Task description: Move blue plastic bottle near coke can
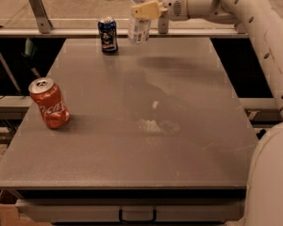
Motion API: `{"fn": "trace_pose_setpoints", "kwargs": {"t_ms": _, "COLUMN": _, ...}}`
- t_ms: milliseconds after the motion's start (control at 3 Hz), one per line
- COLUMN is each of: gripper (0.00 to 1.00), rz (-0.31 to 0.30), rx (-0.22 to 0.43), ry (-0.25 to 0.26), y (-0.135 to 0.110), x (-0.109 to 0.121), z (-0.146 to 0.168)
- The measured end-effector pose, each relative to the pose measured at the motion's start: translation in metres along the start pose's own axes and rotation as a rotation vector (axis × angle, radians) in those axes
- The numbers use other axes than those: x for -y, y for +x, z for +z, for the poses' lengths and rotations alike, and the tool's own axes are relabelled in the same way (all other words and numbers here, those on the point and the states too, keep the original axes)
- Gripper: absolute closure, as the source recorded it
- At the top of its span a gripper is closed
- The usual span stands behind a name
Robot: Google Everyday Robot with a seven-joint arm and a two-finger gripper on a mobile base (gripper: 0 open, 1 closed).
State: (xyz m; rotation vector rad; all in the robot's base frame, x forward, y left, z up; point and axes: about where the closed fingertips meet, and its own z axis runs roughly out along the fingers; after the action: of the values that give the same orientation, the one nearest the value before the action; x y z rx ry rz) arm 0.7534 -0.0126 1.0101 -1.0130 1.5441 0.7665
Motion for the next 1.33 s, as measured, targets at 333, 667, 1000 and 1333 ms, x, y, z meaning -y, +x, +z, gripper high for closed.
{"fn": "trace_pose_setpoints", "kwargs": {"t_ms": 333, "gripper": 1.00, "rz": 0.046, "rx": -0.049, "ry": -0.068, "y": 0.021, "x": -0.037, "z": 0.012}}
{"fn": "trace_pose_setpoints", "kwargs": {"t_ms": 667, "gripper": 1.00, "rz": 0.060, "rx": -0.070, "ry": -0.163, "y": 0.036, "x": -0.089, "z": 0.027}}
{"fn": "trace_pose_setpoints", "kwargs": {"t_ms": 1000, "gripper": 1.00, "rz": 0.046, "rx": -0.064, "ry": -0.252, "y": 0.037, "x": -0.144, "z": 0.040}}
{"fn": "trace_pose_setpoints", "kwargs": {"t_ms": 1333, "gripper": 1.00, "rz": 0.013, "rx": -0.055, "ry": -0.316, "y": 0.031, "x": -0.182, "z": 0.048}}
